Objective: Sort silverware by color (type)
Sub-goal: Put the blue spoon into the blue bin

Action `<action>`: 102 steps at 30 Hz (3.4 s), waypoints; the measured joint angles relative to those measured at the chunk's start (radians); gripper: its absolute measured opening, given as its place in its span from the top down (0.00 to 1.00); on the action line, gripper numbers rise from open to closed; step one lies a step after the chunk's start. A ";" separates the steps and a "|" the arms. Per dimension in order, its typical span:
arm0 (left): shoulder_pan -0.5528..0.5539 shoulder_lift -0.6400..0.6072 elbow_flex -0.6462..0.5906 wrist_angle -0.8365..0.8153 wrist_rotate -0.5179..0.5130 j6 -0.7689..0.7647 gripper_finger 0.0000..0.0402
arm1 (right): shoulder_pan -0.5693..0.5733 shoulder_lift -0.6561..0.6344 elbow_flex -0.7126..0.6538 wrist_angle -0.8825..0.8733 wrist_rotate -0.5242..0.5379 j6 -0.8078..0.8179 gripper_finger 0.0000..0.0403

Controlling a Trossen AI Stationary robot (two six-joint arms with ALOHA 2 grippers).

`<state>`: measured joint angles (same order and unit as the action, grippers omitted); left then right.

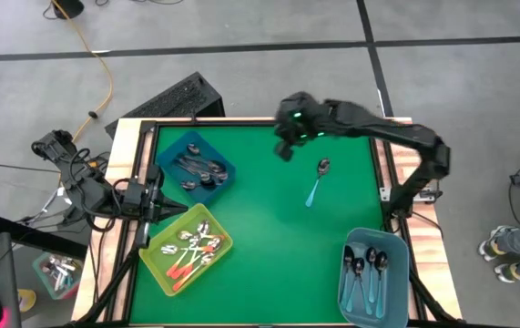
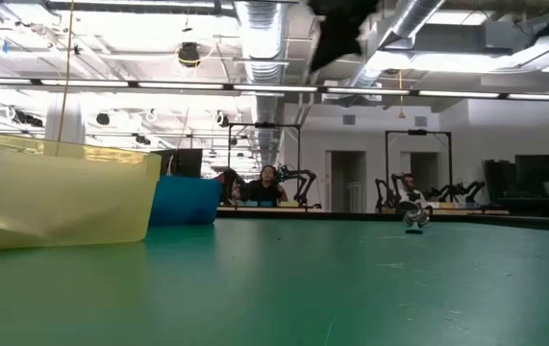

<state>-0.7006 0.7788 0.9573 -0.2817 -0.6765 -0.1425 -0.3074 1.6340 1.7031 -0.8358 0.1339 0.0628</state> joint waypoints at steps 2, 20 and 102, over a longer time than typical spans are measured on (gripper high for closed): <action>0.000 0.003 0.000 0.000 0.000 -0.001 1.00 | -0.020 -0.043 0.000 -0.119 0.004 0.043 0.86; 0.000 0.125 0.000 -0.064 -0.115 -0.174 0.91 | 0.038 -0.125 -0.533 -0.235 0.044 0.550 0.52; 0.056 0.172 0.000 -0.200 -0.196 -0.404 0.75 | 0.053 0.055 -0.695 0.103 0.056 0.983 1.00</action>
<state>-0.6441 0.9508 0.9573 -0.4812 -0.8730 -0.5465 -0.2545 1.6894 1.0080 -0.7329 0.1896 1.0454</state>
